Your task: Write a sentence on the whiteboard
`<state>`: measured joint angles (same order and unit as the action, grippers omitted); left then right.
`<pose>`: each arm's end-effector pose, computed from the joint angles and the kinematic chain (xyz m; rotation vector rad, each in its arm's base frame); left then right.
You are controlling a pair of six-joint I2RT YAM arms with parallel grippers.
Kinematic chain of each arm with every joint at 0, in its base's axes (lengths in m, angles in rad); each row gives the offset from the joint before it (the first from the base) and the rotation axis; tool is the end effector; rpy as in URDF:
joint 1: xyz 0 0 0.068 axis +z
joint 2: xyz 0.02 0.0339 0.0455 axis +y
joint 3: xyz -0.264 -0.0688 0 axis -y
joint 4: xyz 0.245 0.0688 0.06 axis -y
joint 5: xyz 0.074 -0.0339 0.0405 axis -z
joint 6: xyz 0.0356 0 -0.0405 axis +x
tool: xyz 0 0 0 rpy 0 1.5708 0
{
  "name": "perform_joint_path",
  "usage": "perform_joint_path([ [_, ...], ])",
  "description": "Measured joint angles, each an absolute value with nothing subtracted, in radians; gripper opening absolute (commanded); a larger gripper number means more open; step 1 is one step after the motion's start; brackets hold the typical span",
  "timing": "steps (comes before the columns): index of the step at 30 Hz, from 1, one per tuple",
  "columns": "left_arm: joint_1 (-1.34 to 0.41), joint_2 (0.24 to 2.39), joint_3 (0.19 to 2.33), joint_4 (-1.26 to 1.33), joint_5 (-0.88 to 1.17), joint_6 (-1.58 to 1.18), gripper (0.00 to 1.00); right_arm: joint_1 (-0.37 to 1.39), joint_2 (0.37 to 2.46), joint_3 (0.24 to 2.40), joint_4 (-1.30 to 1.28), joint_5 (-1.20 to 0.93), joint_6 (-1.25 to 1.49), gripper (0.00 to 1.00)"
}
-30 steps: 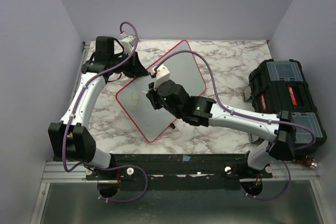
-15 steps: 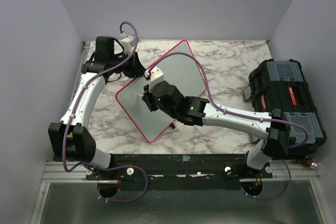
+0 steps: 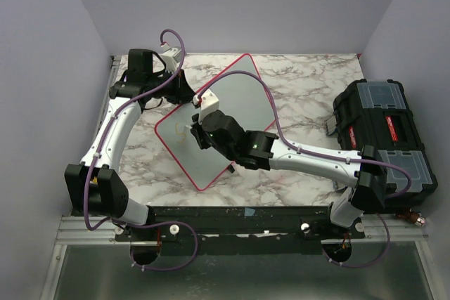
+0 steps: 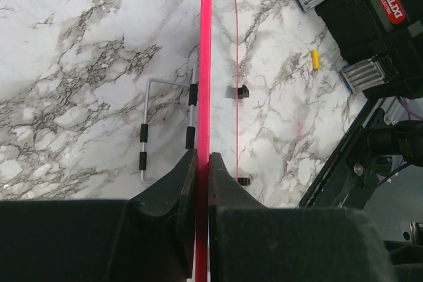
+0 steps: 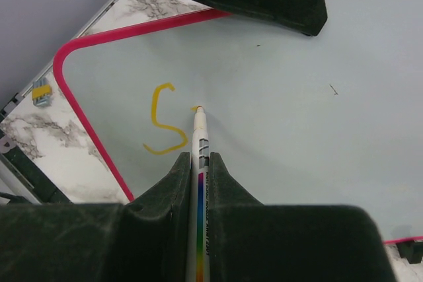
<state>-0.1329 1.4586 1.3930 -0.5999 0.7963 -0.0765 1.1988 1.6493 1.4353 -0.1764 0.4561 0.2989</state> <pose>0.3105 -0.0672 0.3586 0.4961 2.1192 -1.0004 0.1567 0.3584 0.3430 -0.5711 1.8744 0.5538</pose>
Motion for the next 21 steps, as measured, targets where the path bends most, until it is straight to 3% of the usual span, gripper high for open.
perform_joint_path([
  [21,-0.133,1.456,1.391,-0.599,0.796,-0.079,0.00,1.198,1.636,1.441,-0.178,0.501,0.305,0.01],
])
